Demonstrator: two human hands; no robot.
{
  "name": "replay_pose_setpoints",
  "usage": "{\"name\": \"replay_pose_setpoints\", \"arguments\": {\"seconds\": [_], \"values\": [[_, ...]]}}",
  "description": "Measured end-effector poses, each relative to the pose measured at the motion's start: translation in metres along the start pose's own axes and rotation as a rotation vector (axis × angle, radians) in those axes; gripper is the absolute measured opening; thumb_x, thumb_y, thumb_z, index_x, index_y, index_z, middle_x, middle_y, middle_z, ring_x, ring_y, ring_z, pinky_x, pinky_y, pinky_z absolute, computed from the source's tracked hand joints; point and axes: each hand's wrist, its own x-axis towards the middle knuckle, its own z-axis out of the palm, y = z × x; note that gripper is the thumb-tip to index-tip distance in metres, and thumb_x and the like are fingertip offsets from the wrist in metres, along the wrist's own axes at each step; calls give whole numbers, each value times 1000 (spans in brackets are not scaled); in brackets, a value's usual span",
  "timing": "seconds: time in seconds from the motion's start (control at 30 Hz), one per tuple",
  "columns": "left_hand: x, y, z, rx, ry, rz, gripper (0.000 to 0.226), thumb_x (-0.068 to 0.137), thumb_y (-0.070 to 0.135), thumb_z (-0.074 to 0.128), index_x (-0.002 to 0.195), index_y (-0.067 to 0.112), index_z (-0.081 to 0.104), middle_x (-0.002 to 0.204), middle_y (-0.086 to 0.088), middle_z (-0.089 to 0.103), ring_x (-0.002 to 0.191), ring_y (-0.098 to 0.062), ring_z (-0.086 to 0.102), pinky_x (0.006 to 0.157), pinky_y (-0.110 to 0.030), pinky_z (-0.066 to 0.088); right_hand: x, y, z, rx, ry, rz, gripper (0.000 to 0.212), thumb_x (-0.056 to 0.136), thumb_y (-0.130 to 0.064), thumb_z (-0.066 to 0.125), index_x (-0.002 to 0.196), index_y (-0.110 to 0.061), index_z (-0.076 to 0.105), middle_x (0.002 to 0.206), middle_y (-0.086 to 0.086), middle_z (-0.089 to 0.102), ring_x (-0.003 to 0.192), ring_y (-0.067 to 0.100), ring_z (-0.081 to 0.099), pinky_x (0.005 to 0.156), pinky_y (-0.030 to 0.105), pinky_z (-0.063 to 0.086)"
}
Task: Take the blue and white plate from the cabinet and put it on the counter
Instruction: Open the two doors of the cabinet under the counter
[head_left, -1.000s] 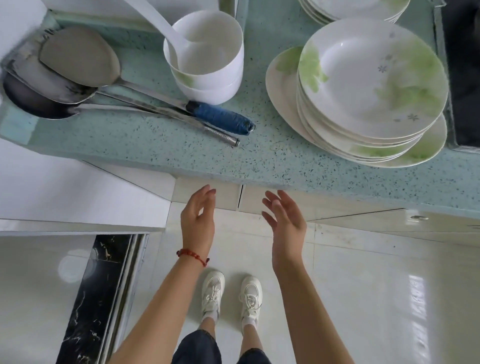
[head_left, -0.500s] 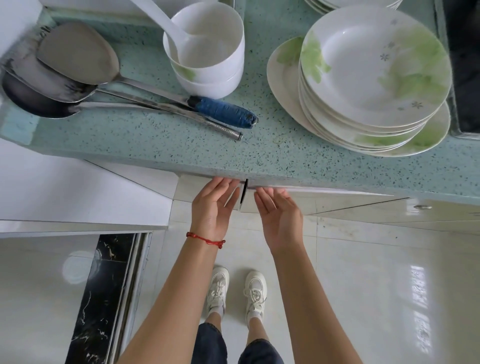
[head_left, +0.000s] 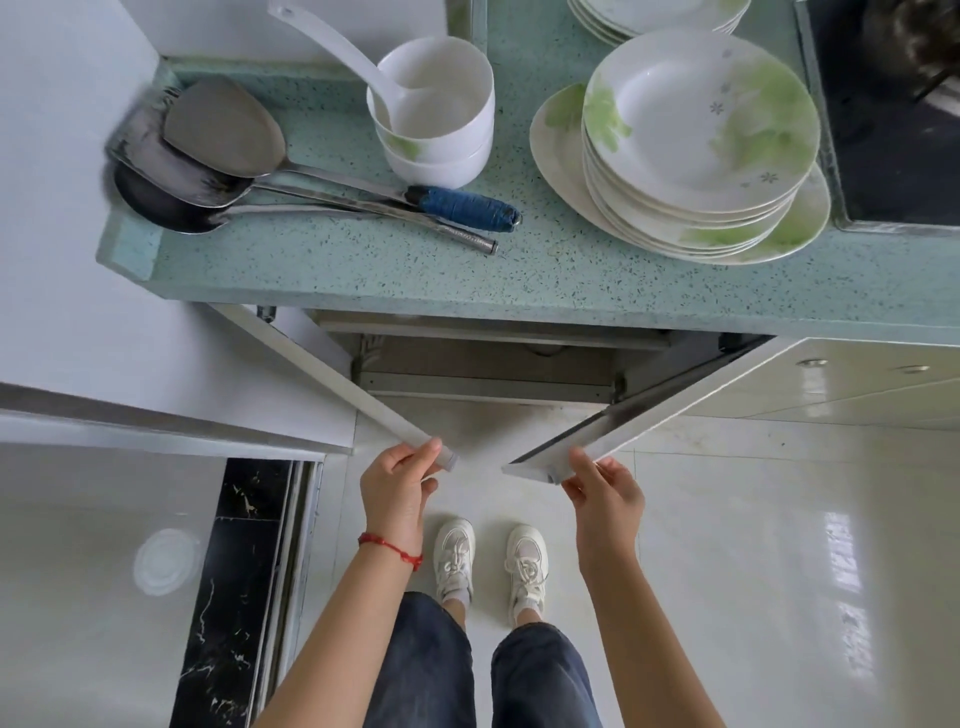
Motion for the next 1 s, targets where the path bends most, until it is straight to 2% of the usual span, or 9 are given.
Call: {"name": "replay_pose_setpoints", "arguments": {"seconds": [0.1,0.2,0.3,0.43,0.57,0.67,0.77,0.87,1.0], "values": [[-5,-6,-18,55,37,30,17,73,7,72,62,17,63,45,8,63,45,-2,52,41,-13,42,-9,7,-19,2,31,-30,27,77,-14,69,60,-12,48,60,2,47,58,12,52,58,18,52],[-10,-11,-38,109,58,69,18,73,6,71,60,13,61,54,-2,61,47,-9,48,43,-15,41,-15,9,-35,-31,18,-63,29,78,-12,68,57,-12,48,59,2,48,58,14,52,58,15,54],[-15,-15,-60,170,78,100,22,73,6,71,58,11,57,60,-10,57,53,-17,46,52,-24,40,-18,11,-51,-22,9,-78,27,78,-9,67,57,-11,50,61,5,48,62,18,51,60,15,56],[-22,-18,-87,253,118,200,27,72,8,70,55,9,50,52,-9,48,49,-19,40,61,-33,43,-22,15,-75,-40,1,-93,22,78,-9,67,61,-9,53,63,6,49,63,17,51,60,14,55],[-30,-18,-107,237,157,228,21,72,5,69,58,7,54,42,3,54,43,-10,44,54,-27,42,-28,20,-108,-74,38,-109,26,78,-10,67,55,-13,55,58,2,50,60,16,48,64,21,49],[-39,-16,-115,230,185,244,21,73,4,69,58,11,58,46,2,59,50,-13,53,60,-29,49,-32,20,-130,-99,56,-131,26,78,-10,67,55,-15,57,53,-3,50,54,13,46,61,21,48],[-49,-15,-126,244,220,271,20,75,5,69,61,17,62,42,9,63,48,-4,58,50,-16,49,-36,19,-147,-85,93,-136,21,78,-8,67,59,-13,59,57,2,50,53,12,47,53,14,50],[-53,-12,-142,286,250,270,11,76,7,69,67,12,65,44,9,63,58,-9,58,57,-21,48,-38,18,-163,-87,153,-137,15,78,-9,67,64,-9,61,61,4,52,57,13,49,50,9,50],[-51,-8,-172,357,273,285,5,76,8,68,81,8,66,49,9,67,50,-3,60,51,-15,50,-39,17,-180,-85,232,-120,7,78,-10,67,81,-6,64,65,2,55,60,13,49,61,20,48]]}}
